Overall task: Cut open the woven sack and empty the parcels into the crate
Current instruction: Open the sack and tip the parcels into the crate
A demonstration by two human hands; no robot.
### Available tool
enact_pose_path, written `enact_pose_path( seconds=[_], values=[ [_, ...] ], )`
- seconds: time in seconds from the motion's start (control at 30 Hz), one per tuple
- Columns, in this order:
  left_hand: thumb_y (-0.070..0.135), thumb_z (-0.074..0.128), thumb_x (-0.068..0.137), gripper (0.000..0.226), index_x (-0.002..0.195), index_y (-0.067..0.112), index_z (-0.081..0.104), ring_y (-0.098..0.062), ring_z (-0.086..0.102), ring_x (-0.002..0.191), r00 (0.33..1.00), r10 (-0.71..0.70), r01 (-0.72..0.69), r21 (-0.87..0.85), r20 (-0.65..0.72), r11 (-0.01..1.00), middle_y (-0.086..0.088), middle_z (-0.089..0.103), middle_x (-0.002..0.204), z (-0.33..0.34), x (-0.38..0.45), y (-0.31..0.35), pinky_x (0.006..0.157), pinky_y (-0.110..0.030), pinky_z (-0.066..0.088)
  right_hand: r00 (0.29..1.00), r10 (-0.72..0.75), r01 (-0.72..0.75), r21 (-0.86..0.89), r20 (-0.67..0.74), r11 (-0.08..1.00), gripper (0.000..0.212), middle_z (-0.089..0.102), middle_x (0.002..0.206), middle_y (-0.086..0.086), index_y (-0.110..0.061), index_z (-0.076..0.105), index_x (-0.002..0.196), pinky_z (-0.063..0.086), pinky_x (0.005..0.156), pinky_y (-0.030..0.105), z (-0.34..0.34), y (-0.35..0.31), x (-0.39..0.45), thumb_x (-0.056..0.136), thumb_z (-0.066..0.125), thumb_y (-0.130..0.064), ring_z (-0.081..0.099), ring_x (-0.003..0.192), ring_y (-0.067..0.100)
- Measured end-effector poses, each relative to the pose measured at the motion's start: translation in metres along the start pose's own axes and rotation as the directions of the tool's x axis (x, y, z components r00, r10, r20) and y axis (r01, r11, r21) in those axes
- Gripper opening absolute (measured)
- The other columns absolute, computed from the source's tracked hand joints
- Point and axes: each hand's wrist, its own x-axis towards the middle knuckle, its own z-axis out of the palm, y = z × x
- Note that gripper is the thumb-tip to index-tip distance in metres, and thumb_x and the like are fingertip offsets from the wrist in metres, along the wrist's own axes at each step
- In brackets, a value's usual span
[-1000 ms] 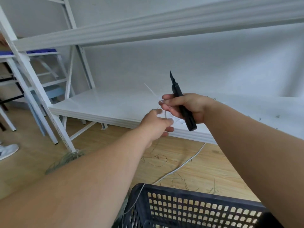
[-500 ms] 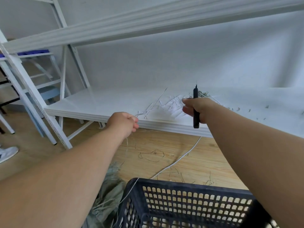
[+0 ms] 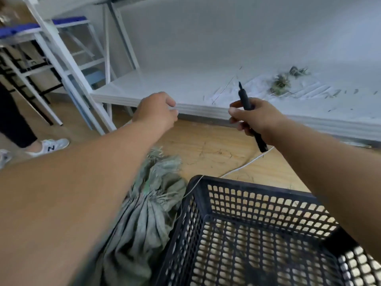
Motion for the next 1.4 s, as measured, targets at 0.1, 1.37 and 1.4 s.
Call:
enact_pose_path(
  seconds=[0.1,1.37,1.4],
  values=[
    [0.026,0.059,0.091,0.013,0.104,0.025,0.063,-0.011,0.064,0.094,0.988,-0.094,0.083,-0.09,-0.125,0.992,0.01,0.069,0.098,-0.018,-0.019,-0.036,0.085,-0.025,0.048,0.972,0.133,-0.108,-0.134,0.193,0.985,0.023,0.064,0.078,0.005,-0.011,0.06,0.102,0.043,0.05,0.02,0.041,0.021,-0.031,0.091,0.064,-0.03,0.049,0.058,0.012],
    [0.054,0.051,0.09,0.078,0.153,0.024,0.017,-0.027,-0.016,0.148,0.539,0.021,-0.514,0.308,0.842,0.801,0.001,0.004,0.163,0.099,-0.211,-0.115,0.12,-0.049,-0.002,0.91,0.387,-0.399,0.059,0.147,0.915,0.025,0.062,0.073,0.013,-0.015,0.048,0.122,0.053,0.053,0.031,0.104,0.094,-0.13,0.101,0.045,-0.028,0.056,0.054,0.02],
    [0.054,0.053,0.09,0.074,0.152,0.027,0.022,-0.025,-0.013,0.149,0.508,0.025,-0.487,0.264,0.861,0.832,0.002,0.008,0.162,0.099,-0.207,-0.115,0.121,-0.048,-0.001,0.907,0.393,-0.403,0.044,0.152,0.914,0.026,0.061,0.069,0.011,-0.016,0.05,0.119,0.051,0.049,0.028,0.105,0.093,-0.131,0.101,0.044,-0.033,0.054,0.051,0.019]
  ],
)
